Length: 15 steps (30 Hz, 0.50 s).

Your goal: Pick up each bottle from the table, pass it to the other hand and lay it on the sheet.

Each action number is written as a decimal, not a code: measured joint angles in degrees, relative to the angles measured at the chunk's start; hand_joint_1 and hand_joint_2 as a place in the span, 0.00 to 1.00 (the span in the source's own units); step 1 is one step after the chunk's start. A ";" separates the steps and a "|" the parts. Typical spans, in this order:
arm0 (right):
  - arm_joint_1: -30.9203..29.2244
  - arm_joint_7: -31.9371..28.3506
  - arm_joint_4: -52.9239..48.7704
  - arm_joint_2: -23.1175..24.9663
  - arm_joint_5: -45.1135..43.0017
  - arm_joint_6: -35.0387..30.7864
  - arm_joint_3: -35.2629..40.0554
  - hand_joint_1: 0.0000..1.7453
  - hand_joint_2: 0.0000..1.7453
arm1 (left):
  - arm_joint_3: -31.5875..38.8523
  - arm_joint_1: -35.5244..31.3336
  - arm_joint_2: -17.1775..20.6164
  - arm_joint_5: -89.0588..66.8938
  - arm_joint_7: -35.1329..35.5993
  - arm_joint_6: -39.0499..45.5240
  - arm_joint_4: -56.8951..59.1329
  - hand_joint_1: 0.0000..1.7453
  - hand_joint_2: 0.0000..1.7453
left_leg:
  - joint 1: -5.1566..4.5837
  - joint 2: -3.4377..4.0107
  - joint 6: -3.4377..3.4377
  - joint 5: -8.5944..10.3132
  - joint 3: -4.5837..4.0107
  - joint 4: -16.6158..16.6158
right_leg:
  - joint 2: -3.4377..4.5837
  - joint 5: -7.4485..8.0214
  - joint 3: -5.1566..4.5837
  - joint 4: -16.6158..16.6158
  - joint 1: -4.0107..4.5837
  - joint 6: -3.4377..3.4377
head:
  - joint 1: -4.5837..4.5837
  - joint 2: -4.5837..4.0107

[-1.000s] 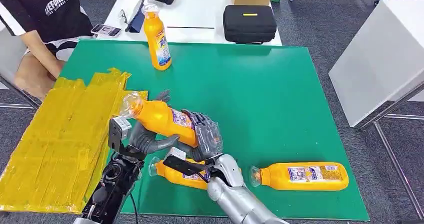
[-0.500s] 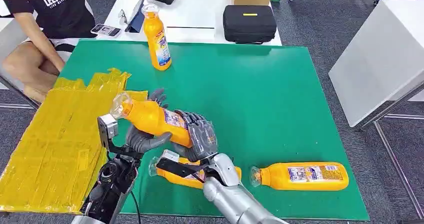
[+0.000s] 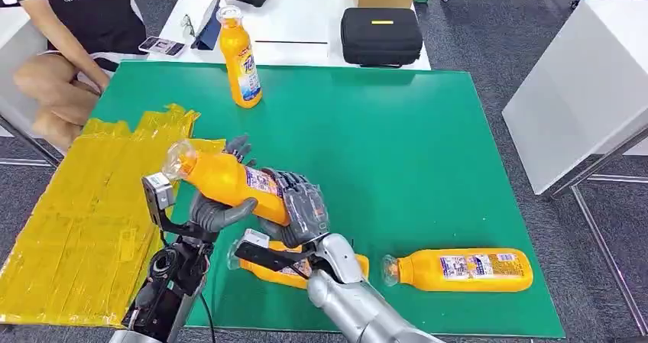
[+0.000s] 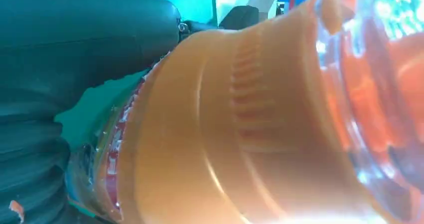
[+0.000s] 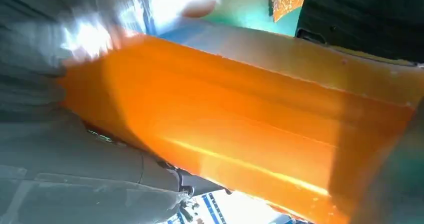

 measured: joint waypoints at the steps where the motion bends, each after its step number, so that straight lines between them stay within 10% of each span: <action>1: -0.02 0.00 0.04 0.02 -0.02 0.02 0.02 1.00 1.00 | 0.02 0.02 0.00 0.28 0.11 0.00 -0.04 1.00 1.00 | 0.00 0.00 0.00 0.00 0.00 0.00 | 0.00 0.00 0.00 0.00 0.00 0.00 | 0.02 0.00; 15: -0.28 -0.15 0.44 0.02 -1.27 -0.83 0.92 1.00 1.00 | 0.00 0.11 -0.11 1.64 0.63 0.63 -0.52 1.00 1.00 | 0.00 0.00 0.00 0.00 0.00 0.00 | 0.00 0.00 -0.01 0.00 0.00 0.00 | 0.00 0.00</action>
